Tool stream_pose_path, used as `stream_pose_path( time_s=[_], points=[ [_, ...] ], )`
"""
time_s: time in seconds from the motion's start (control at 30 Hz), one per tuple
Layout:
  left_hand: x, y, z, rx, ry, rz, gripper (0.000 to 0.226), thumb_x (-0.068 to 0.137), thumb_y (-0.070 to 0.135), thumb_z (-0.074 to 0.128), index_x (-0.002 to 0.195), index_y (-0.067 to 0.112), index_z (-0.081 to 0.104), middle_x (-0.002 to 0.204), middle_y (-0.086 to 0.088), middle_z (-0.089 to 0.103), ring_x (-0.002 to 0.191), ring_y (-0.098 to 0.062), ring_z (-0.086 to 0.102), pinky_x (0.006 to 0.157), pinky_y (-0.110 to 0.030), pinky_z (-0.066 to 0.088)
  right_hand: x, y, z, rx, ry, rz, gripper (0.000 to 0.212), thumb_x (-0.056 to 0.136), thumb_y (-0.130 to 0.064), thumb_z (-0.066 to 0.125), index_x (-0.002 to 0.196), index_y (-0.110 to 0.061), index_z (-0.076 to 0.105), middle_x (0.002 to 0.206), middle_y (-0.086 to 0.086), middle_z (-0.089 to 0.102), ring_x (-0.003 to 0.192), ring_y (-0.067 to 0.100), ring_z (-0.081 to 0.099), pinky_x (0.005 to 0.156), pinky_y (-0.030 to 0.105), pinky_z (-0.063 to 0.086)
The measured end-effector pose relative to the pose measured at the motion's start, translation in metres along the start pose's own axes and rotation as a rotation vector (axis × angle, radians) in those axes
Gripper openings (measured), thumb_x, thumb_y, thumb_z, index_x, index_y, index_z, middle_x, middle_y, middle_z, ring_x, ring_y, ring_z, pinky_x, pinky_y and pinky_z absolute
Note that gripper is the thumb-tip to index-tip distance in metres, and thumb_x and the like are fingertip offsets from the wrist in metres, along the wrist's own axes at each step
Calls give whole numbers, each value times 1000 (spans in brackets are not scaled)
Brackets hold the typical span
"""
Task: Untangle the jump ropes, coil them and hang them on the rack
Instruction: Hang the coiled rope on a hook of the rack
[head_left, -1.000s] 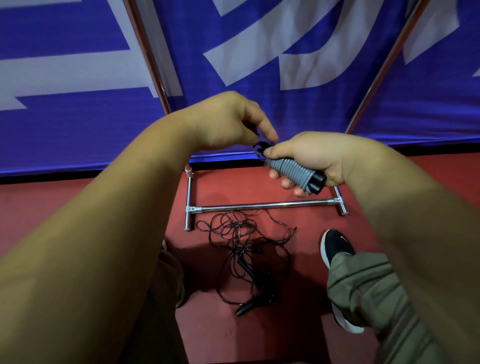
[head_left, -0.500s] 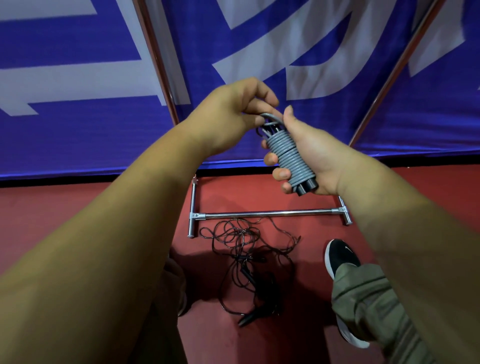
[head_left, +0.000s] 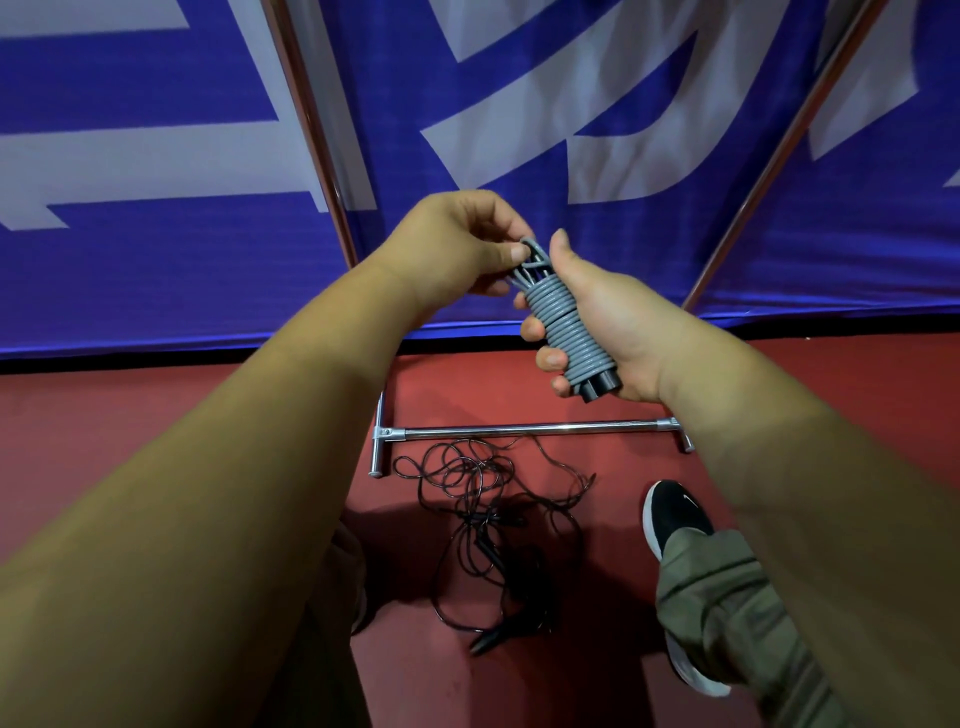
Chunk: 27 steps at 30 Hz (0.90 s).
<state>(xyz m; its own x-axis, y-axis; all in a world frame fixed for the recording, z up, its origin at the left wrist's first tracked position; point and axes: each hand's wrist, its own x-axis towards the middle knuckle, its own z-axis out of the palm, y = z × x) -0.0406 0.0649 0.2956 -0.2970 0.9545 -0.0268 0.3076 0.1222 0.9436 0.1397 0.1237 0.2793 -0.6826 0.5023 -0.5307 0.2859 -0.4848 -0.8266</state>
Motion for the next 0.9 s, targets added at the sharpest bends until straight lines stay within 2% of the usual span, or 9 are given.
stream_pose_path(
  time_s=[0.07, 0.13, 0.27, 0.5, 0.53, 0.6, 0.73, 0.83, 0.9],
  points=[
    [2, 1, 3, 10, 32, 0, 10, 95, -3, 72, 104, -3, 73, 93, -19, 75, 84, -22, 70, 82, -36, 64, 0, 0, 0, -29, 32, -2, 74, 96, -84, 39, 111, -17, 65, 76, 0, 59, 53, 16, 47, 55, 33, 49],
    [3, -1, 4, -32, 42, -19, 11, 94, -5, 73, 104, 0, 74, 90, -15, 74, 85, -21, 71, 83, -33, 64, 1, 0, 0, -43, 58, -14, 74, 96, -84, 40, 112, -16, 66, 76, 0, 60, 53, 16, 48, 56, 34, 50],
    [5, -5, 8, -152, 48, -51, 18, 91, -9, 72, 97, 7, 76, 87, -11, 75, 85, -20, 73, 89, -38, 64, 3, 0, 1, -27, 90, -21, 72, 97, -83, 41, 111, -16, 66, 76, 0, 60, 52, 17, 48, 56, 35, 51],
    [4, 0, 14, -99, 115, -70, 14, 88, -7, 72, 96, 1, 81, 91, -17, 80, 94, -31, 78, 90, -39, 64, 3, 2, 1, -10, 121, -6, 73, 97, -83, 40, 113, -16, 66, 74, 1, 60, 51, 17, 49, 57, 35, 52],
    [4, 1, 15, -126, 112, -76, 10, 89, -2, 74, 95, -1, 81, 92, -21, 79, 95, -33, 78, 91, -40, 64, 3, 2, 1, -10, 124, -5, 73, 97, -83, 40, 113, -16, 66, 74, 0, 60, 51, 17, 48, 57, 34, 52],
    [4, 0, 15, -207, 106, -88, 16, 90, 8, 78, 97, -7, 79, 97, -31, 75, 89, -33, 75, 93, -44, 63, 3, 1, 0, -17, 129, -11, 74, 97, -83, 39, 112, -16, 66, 74, 0, 60, 51, 17, 49, 57, 34, 52],
    [5, -5, 15, -320, 94, -121, 23, 92, 6, 77, 103, -14, 74, 97, -31, 70, 87, -31, 68, 98, -49, 61, 5, 1, 0, -82, 155, -29, 76, 96, -85, 39, 111, -17, 69, 77, 0, 62, 52, 17, 52, 58, 36, 55],
    [6, -6, 18, -310, 99, -139, 10, 92, -3, 73, 99, -8, 75, 97, -27, 74, 88, -29, 72, 95, -42, 63, 6, 3, 1, -116, 187, -32, 75, 96, -85, 38, 109, -18, 70, 80, 1, 63, 53, 17, 54, 60, 37, 57],
    [6, -8, 22, -221, 135, -134, 11, 91, -8, 70, 100, -4, 75, 92, -19, 76, 85, -23, 75, 88, -33, 63, 7, 5, 3, -150, 219, -39, 74, 96, -84, 39, 107, -18, 71, 83, 2, 64, 52, 18, 56, 59, 37, 57]
  ],
)
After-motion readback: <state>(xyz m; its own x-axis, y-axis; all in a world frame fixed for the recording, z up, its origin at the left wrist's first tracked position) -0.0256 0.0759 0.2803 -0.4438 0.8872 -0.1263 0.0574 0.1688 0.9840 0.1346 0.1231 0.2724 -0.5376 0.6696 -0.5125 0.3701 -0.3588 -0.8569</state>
